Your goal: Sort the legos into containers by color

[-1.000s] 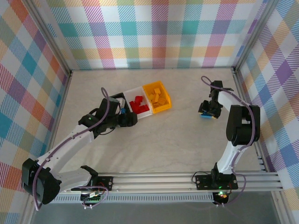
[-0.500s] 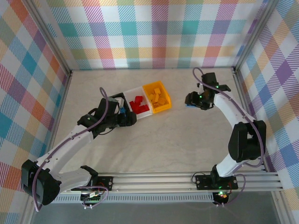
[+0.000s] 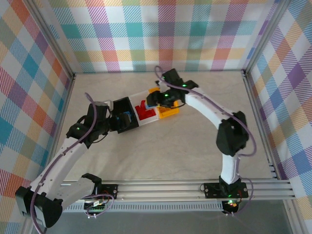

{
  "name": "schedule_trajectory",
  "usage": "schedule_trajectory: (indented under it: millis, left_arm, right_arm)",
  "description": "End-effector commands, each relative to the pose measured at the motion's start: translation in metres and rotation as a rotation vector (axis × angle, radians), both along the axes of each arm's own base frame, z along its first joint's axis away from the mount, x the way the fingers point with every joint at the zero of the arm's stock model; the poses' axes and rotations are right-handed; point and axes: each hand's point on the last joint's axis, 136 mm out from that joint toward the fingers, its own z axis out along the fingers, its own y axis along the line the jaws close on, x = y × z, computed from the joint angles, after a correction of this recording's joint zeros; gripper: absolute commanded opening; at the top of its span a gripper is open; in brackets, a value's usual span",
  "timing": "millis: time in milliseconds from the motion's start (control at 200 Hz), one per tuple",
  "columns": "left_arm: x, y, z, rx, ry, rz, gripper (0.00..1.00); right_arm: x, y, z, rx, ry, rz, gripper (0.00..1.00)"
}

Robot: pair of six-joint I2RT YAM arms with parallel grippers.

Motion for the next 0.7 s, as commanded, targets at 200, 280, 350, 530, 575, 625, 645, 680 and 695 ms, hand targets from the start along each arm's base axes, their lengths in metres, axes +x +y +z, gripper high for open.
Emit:
schedule_trajectory:
  millis: [200,280,350,530,575,625,645,680,695]
  left_arm:
    - [-0.02,0.025,0.009,-0.008,0.002,0.059,0.89]
    - [-0.021,0.027,0.007,-0.01,0.007,0.06,0.89]
    - [-0.021,0.028,0.005,-0.013,0.012,0.059,0.89]
    - [-0.021,0.028,0.002,-0.024,0.016,0.057,0.89]
    - [-0.021,0.028,0.002,-0.026,0.016,0.057,0.89]
    - [-0.022,0.029,0.0,-0.026,0.019,0.055,0.89]
    - [-0.023,0.029,0.0,-0.025,0.019,0.055,0.89]
    - [-0.023,0.029,0.0,-0.024,0.02,0.054,0.89]
    - [-0.024,0.029,-0.001,-0.025,0.021,0.054,0.89]
  right_arm:
    - [-0.007,0.09,-0.013,0.053,0.051,0.145,0.6]
    - [-0.006,0.099,-0.015,0.061,0.054,0.153,0.6]
    - [-0.006,0.105,-0.018,0.064,0.058,0.159,0.6]
    - [-0.002,0.114,-0.026,0.069,0.064,0.158,0.6]
    - [0.0,0.116,-0.029,0.072,0.067,0.16,0.6]
    - [0.003,0.12,-0.032,0.081,0.066,0.162,0.6]
    - [0.004,0.121,-0.032,0.086,0.063,0.164,0.6]
    - [0.005,0.124,-0.033,0.096,0.06,0.167,0.6]
    - [0.006,0.126,-0.033,0.103,0.054,0.169,0.6]
